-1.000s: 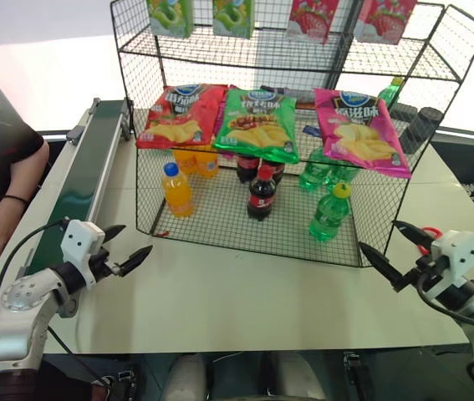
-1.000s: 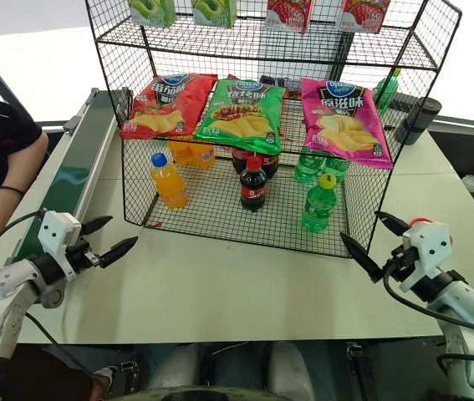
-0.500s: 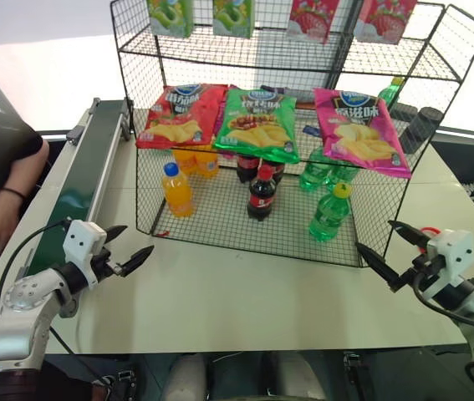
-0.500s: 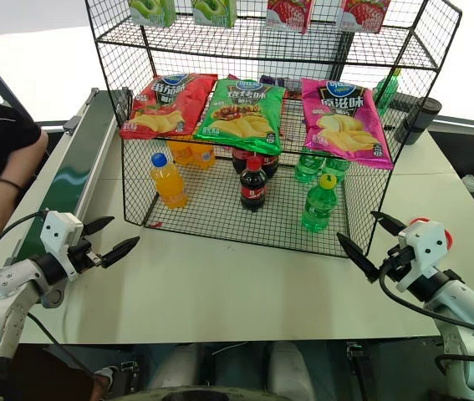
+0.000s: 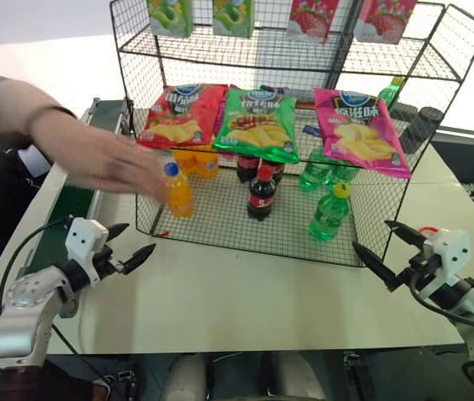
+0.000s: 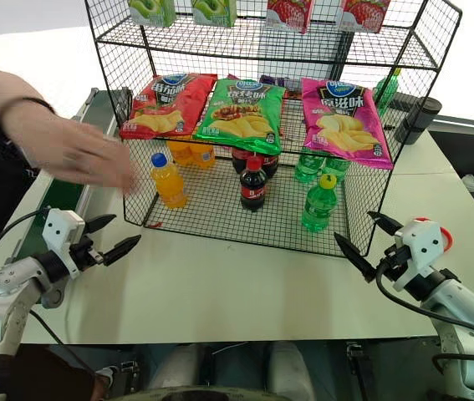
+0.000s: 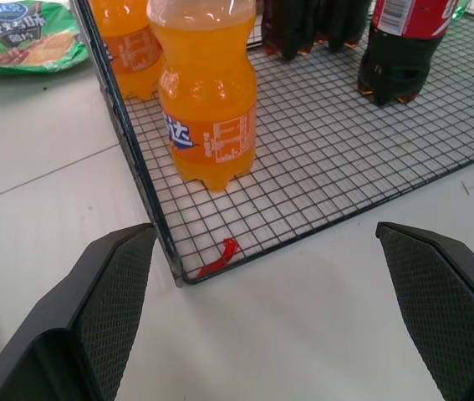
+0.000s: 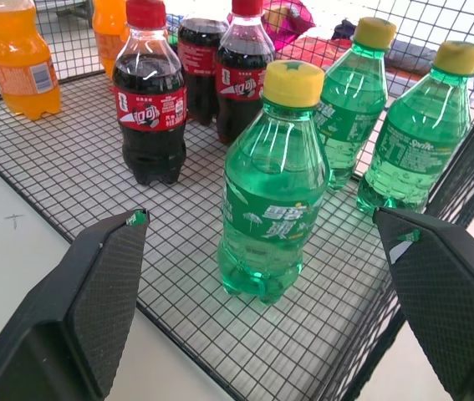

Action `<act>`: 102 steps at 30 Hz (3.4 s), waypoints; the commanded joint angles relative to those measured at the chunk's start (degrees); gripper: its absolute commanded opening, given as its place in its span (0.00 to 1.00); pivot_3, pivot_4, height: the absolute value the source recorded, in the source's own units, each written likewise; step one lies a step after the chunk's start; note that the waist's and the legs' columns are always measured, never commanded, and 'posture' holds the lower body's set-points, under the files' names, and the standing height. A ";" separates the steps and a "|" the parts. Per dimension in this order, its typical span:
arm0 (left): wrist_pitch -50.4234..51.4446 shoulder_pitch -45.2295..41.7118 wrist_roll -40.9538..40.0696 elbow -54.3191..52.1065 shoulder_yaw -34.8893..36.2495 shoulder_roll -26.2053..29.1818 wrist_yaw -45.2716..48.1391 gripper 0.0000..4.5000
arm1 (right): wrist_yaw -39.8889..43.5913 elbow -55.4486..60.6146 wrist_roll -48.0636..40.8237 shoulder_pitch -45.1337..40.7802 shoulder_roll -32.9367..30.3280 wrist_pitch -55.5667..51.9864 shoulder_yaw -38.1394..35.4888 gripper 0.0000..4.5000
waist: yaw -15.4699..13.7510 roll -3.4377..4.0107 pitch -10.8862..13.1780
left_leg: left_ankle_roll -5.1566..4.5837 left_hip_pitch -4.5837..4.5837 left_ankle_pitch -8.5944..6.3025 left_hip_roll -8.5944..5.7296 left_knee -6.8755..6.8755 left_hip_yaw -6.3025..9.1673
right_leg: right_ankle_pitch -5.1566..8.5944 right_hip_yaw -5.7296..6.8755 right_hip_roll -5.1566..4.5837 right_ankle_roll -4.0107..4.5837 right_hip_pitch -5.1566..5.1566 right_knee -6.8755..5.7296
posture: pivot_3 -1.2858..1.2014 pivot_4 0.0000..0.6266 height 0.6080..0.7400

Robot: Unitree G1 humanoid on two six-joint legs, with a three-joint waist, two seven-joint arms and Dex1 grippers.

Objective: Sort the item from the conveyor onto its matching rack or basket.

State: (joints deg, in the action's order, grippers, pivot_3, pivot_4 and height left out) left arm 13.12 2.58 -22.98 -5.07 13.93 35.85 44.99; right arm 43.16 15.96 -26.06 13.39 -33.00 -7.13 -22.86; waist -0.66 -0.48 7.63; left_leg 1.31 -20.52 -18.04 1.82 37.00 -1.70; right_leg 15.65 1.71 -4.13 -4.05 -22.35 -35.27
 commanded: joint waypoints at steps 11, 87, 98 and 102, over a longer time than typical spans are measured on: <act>-1.36 -0.67 0.42 -0.57 -0.19 -0.40 -0.17 1.00 | 0.06 1.07 -0.21 -1.60 -0.12 1.17 0.09 0.99 | 0.00 0.00 0.00 | 0.00 0.00 0.00 -0.01 -0.01 -0.01 | 0.00 0.00 0.00 0.00 0.00 0.01 | 0.52 0.24 1.00; -5.26 -2.53 0.56 6.34 12.70 -8.98 -19.00 1.00 | -1.27 7.12 2.21 -12.19 5.74 -2.59 22.36 0.99 | 0.00 -0.04 0.00 | 0.00 -0.08 0.00 -0.04 -0.03 -0.01 | 0.00 0.02 -0.04 0.00 -0.08 0.04 | 0.52 0.24 1.00; -15.33 -6.30 4.68 15.29 15.96 -11.73 -30.24 1.00 | -1.83 8.15 6.51 -12.47 9.65 -1.79 32.76 0.99 | 0.09 -0.18 -0.04 | 0.02 -0.10 0.00 -0.06 -0.05 -0.01 | -0.02 0.06 -0.08 -0.03 -0.10 0.04 | 0.52 0.24 1.00; -16.84 -6.35 4.25 15.71 15.26 -13.27 -31.07 1.00 | -1.71 8.58 5.59 -13.11 10.10 -4.25 34.19 0.99 | 0.08 -0.21 -0.06 | 0.02 -0.10 -0.01 -0.06 -0.05 -0.01 | -0.02 0.06 -0.10 -0.03 -0.11 0.04 | 0.52 0.24 1.00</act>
State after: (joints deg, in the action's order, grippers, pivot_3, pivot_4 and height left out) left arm -1.79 -3.08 -18.80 11.34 28.43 22.39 14.44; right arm 41.35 21.77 -19.43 1.02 -23.07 -10.91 11.36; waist -0.57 -0.69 7.57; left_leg 1.33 -20.62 -18.04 1.75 36.95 -1.71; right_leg 15.63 1.77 -4.24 -4.08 -22.46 -35.24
